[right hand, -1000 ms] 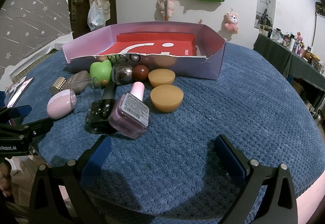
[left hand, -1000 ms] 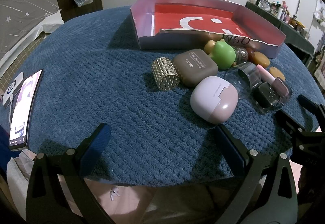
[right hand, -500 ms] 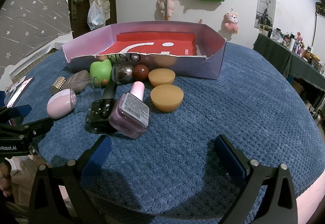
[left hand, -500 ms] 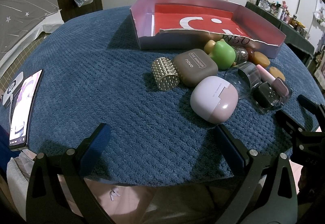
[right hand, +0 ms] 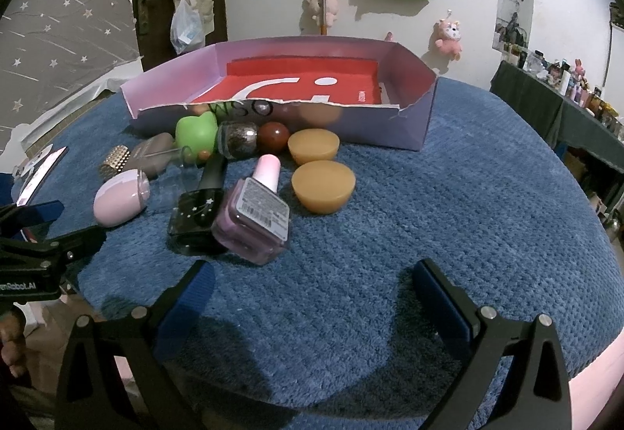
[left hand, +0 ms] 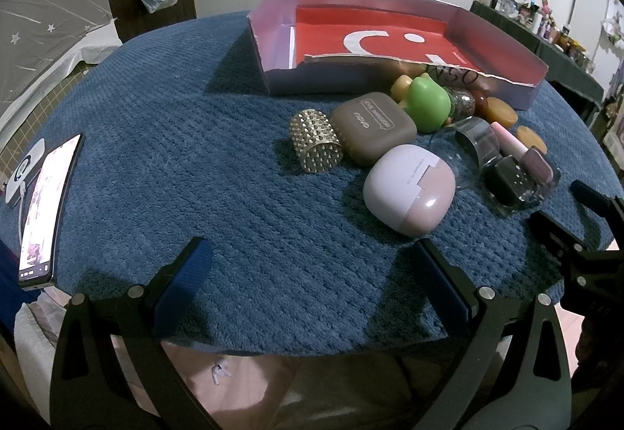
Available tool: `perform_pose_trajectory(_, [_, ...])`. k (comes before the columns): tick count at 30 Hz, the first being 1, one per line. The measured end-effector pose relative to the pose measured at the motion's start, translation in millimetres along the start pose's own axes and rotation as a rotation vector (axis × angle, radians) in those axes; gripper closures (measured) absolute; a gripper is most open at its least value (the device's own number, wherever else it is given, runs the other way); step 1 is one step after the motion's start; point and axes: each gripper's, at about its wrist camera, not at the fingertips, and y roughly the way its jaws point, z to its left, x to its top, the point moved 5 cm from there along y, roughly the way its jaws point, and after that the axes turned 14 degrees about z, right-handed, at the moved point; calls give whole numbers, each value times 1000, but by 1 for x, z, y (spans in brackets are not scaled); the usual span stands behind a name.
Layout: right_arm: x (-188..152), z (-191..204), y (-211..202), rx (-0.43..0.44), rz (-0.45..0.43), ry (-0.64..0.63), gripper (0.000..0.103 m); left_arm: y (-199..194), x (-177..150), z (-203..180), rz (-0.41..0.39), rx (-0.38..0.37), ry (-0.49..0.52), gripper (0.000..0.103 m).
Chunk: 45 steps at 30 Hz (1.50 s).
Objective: Organize rigid objects
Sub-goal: 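Grasp the lilac earbud case with left tool while right tool grasps pink nail polish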
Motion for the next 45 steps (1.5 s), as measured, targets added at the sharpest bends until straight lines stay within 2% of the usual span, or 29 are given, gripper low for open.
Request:
perform_pose_trajectory(5, [0, 0, -4, 45, 5, 5, 1, -2, -1, -9, 2, -14, 33, 1])
perform_pose_trajectory(9, [1, 2, -7, 79, 8, 1, 10, -5, 1, -16, -1, -38, 62, 2])
perform_pose_trajectory(12, [6, 4, -7, 102, 9, -4, 17, -6, 2, -23, 2, -54, 91, 9])
perform_pose_trajectory(17, [8, 7, -7, 126, 10, -11, 24, -7, 7, -28, -1, -70, 113, 23])
perform_pose_trajectory(20, [11, 6, -7, 127, 13, -8, 28, -6, 10, -30, 2, -77, 124, 27])
perform_pose_trajectory(28, [20, -4, -8, 236, 5, 72, 29, -1, 22, -38, 1, -95, 152, 36])
perform_pose_trajectory(40, [33, -7, 6, 276, -13, 123, 36, 4, 32, -39, -13, -101, 157, 41])
perform_pose_trajectory(45, [31, -3, -4, 205, -44, 68, 48, 4, 30, -42, -21, -84, 170, 42])
